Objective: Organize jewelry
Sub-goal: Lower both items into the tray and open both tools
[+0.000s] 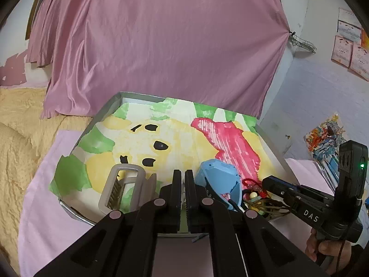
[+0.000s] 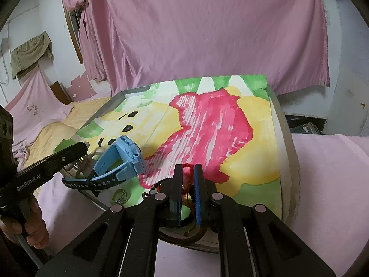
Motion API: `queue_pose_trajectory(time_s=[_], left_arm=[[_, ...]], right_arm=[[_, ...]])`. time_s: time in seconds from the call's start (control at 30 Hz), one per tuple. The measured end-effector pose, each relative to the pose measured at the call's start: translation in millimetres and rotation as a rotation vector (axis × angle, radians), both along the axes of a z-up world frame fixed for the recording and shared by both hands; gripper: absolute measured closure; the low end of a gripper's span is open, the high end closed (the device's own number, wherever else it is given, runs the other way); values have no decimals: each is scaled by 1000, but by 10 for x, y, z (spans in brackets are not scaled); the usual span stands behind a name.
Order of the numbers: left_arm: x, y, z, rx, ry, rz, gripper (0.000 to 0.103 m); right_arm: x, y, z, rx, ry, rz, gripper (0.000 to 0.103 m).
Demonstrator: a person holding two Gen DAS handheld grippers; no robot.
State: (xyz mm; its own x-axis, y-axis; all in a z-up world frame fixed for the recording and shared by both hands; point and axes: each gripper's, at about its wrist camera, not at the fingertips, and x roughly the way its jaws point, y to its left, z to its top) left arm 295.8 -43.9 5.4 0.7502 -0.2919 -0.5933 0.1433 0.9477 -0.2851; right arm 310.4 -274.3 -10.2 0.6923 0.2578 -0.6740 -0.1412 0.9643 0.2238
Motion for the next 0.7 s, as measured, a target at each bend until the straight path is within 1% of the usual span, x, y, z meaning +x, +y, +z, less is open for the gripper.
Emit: queue_pose_trajectory(time_s=[0.17, 0.23, 0.3, 0.37, 0.43, 0.5, 0.6, 0.63, 0.67, 0.7], left_arm=[[-37, -13, 39, 8, -25, 2, 99], [-56, -20, 56, 12, -36, 1, 99], [-66, -21, 67, 15, -43, 2, 97], [-75, -16, 76, 16, -45, 4, 94], [-82, -10, 84, 13, -47, 6, 87], [-96, 5, 90, 5, -56, 7, 72], [-149, 26, 126, 2, -87, 16, 61], [-168, 34, 137, 3, -93, 19, 59], [-183, 42, 149, 1, -97, 22, 55], [-203, 54, 160, -3, -103, 26, 49]], right_arm=[[-56, -17, 67, -7, -34, -21, 94], [-82, -29, 91, -5, -47, -29, 86], [-120, -39, 119, 4, -62, -37, 65], [-157, -51, 148, 15, -81, -40, 63], [-182, -39, 179, 6, -93, -43, 63], [-210, -35, 205, 7, -105, -42, 63], [-252, -35, 238, 8, -124, -46, 63], [-268, -37, 248, 10, -130, -48, 63], [-288, -41, 260, 14, -137, -50, 63], [-322, -47, 277, 16, -148, -54, 63]])
